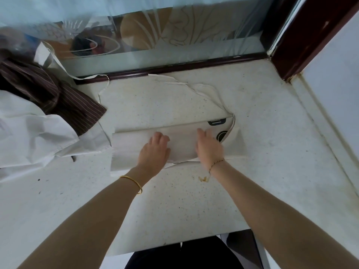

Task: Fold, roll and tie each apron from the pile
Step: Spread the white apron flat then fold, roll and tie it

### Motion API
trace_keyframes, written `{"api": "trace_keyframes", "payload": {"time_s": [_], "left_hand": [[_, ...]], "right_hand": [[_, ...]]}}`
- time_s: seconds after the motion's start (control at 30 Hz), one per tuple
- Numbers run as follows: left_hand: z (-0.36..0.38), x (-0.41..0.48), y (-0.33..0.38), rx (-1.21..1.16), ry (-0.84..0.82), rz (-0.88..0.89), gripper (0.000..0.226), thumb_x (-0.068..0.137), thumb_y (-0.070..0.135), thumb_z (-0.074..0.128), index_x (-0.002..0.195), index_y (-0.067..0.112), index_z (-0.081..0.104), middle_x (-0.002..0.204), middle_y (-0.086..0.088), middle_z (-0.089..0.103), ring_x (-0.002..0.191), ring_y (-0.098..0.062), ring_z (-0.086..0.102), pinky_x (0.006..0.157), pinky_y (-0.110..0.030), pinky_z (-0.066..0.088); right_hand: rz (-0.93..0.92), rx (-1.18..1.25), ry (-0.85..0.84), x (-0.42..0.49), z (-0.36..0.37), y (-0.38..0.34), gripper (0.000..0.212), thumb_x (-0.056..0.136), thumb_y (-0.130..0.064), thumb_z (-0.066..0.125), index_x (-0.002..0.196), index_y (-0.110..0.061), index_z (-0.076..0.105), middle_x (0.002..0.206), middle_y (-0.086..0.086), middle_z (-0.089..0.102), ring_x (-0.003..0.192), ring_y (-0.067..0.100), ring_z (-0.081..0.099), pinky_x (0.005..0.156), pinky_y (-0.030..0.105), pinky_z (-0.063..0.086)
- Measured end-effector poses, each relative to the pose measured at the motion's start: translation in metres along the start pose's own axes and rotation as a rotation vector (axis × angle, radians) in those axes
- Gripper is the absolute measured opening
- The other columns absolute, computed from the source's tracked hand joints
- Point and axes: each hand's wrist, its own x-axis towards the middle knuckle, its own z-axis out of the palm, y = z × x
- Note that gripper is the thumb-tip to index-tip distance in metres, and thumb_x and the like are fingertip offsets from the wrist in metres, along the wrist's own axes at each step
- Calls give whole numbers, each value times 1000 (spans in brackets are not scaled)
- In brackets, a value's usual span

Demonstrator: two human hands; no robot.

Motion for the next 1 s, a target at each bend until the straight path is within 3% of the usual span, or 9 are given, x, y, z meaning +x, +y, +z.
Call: {"api": "trace_keyframes", "payload": {"time_s": [0.13, 0.2, 0.27, 0.33, 0.43, 0.53, 0.67, 0.83, 1.0], "left_hand": [[13, -9, -11, 282, -168, 53, 47, 92, 37, 38, 133, 13, 36, 135, -17, 46, 98, -34, 57, 69, -39, 54], [11, -9, -19, 353, -225, 74, 54, 96, 43, 33, 143, 17, 23, 147, -14, 30, 113, -34, 50, 82, -40, 51], [2, -9, -29, 262, -289, 46, 58, 99, 42, 36, 148, 18, 18, 152, -12, 16, 127, -33, 36, 98, -41, 42], [-10, -12, -41, 153, -124, -55, 52, 97, 33, 45, 143, 13, 31, 147, -14, 27, 126, -33, 40, 99, -41, 42], [-24, -21, -68, 87, 68, -433, 43, 93, 19, 52, 133, 6, 42, 132, -15, 39, 117, -31, 43, 98, -40, 42], [-31, -29, -89, 27, 24, -699, 47, 92, 25, 55, 128, 1, 39, 124, -18, 41, 113, -35, 43, 92, -44, 46], [-31, -30, -96, -56, -119, -750, 65, 89, 37, 61, 133, -2, 32, 128, -20, 40, 119, -35, 43, 91, -43, 46], [-31, -23, -97, -51, -165, -762, 70, 85, 38, 67, 130, -1, 31, 126, -19, 43, 118, -35, 46, 85, -40, 48], [-34, -17, -106, -217, -180, -831, 70, 80, 32, 74, 126, 0, 31, 120, -17, 52, 108, -35, 57, 74, -36, 47]], "right_hand": [[-25, -22, -106, -5, 21, -8, 53, 100, -27, 39, 147, -15, 18, 129, 16, 38, 100, 32, 56, 72, 38, 46], [-12, 20, -115, -3, 22, -5, 53, 100, -29, 39, 147, -17, 18, 128, 16, 37, 101, 32, 55, 76, 38, 47], [-7, 50, -141, -1, 20, -6, 52, 100, -28, 39, 146, -16, 19, 126, 16, 37, 101, 33, 55, 80, 39, 47], [24, 51, -142, 1, 16, -11, 49, 99, -22, 42, 144, -13, 23, 125, 16, 39, 98, 32, 57, 76, 38, 48], [-24, 63, -96, 1, 7, -36, 43, 92, -3, 48, 133, -8, 35, 121, 14, 43, 90, 30, 60, 64, 33, 42], [-201, 162, -131, 0, 3, -83, 40, 92, 1, 44, 131, -6, 38, 121, 14, 43, 82, 30, 60, 60, 32, 41], [-335, 207, -295, 5, 17, -139, 46, 92, -1, 48, 134, -7, 32, 120, 16, 45, 78, 26, 57, 67, 32, 51], [-211, 151, -535, 20, 34, -164, 114, 75, -17, 76, 150, -17, -9, 129, 16, 41, 113, 34, 53, 90, 49, 50], [-178, 88, -627, 31, 33, -175, 137, 61, -28, 87, 147, -30, -20, 136, 18, 36, 122, 37, 46, 94, 49, 48]]}}
